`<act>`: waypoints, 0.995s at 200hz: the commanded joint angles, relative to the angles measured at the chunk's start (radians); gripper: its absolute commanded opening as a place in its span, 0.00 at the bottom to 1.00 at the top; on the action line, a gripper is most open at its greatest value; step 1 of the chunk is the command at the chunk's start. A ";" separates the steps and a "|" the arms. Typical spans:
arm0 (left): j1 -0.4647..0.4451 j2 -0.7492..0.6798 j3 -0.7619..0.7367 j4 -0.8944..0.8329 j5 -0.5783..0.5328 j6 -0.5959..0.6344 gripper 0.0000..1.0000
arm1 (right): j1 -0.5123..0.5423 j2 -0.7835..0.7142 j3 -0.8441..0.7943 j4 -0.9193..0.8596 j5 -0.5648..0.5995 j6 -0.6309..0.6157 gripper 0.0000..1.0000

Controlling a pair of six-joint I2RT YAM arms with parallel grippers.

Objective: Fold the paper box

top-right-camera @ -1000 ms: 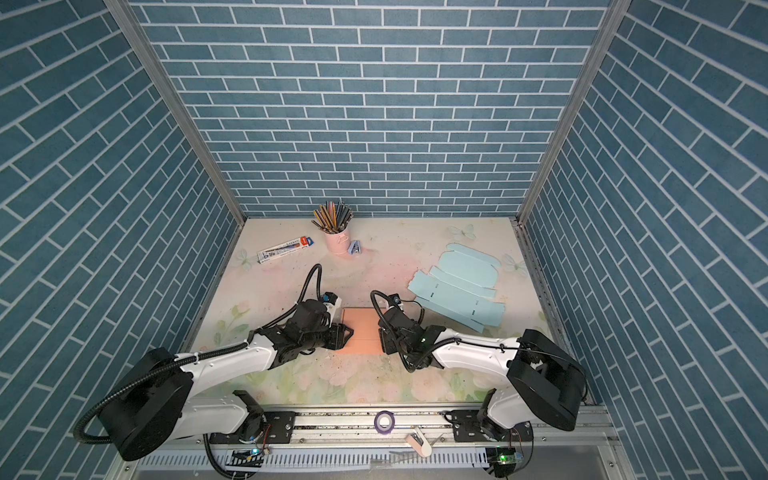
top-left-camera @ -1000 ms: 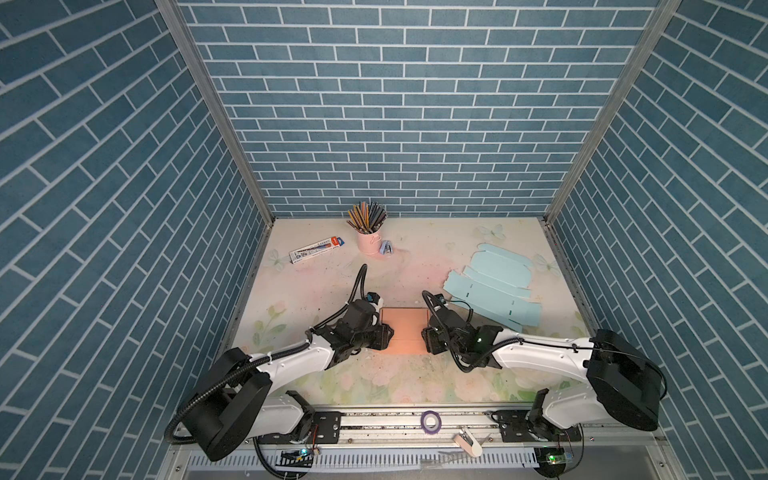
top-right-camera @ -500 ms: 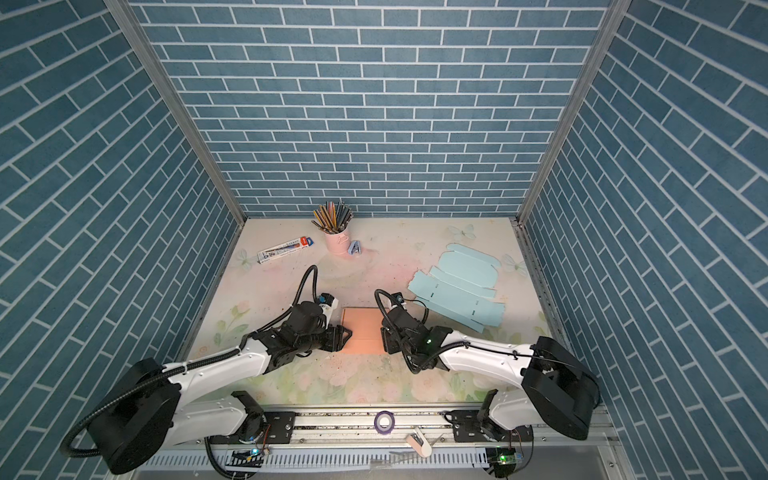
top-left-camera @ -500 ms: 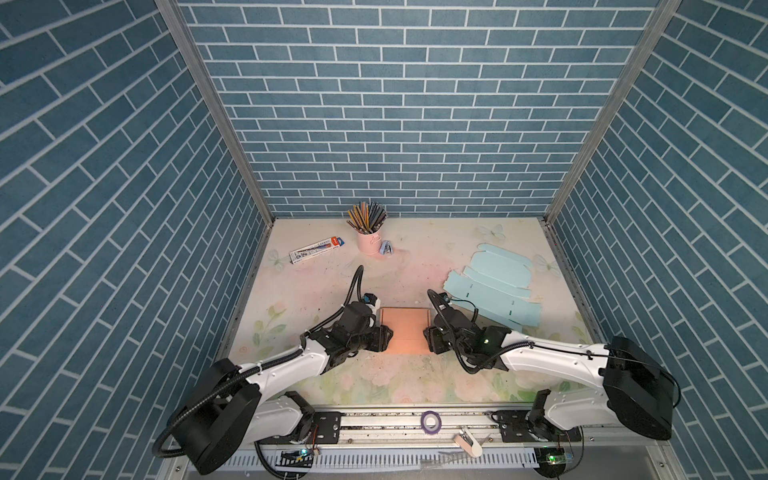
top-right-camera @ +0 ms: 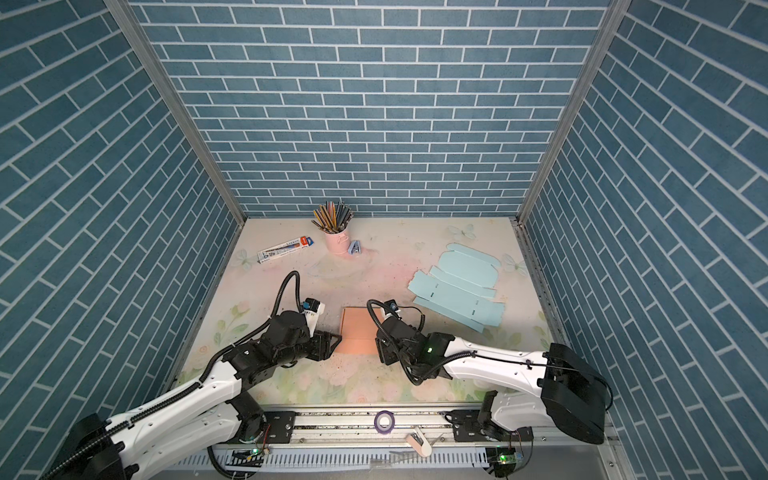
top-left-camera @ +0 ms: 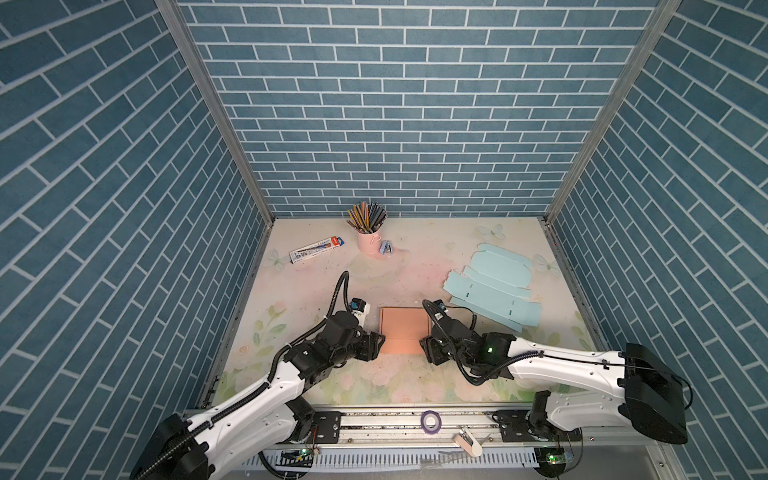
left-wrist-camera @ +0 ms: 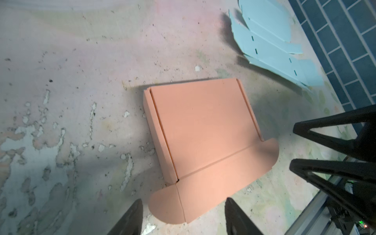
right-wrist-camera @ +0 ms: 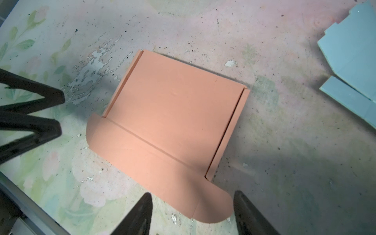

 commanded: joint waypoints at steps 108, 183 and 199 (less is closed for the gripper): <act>-0.035 0.082 -0.039 0.079 0.033 -0.023 0.62 | 0.021 0.073 -0.046 0.074 -0.065 0.115 0.64; -0.050 0.124 -0.053 0.125 0.031 -0.032 0.62 | 0.022 0.109 -0.058 0.115 -0.082 0.139 0.67; -0.055 0.134 -0.058 0.137 0.028 -0.037 0.62 | 0.022 0.120 -0.057 0.126 -0.093 0.142 0.67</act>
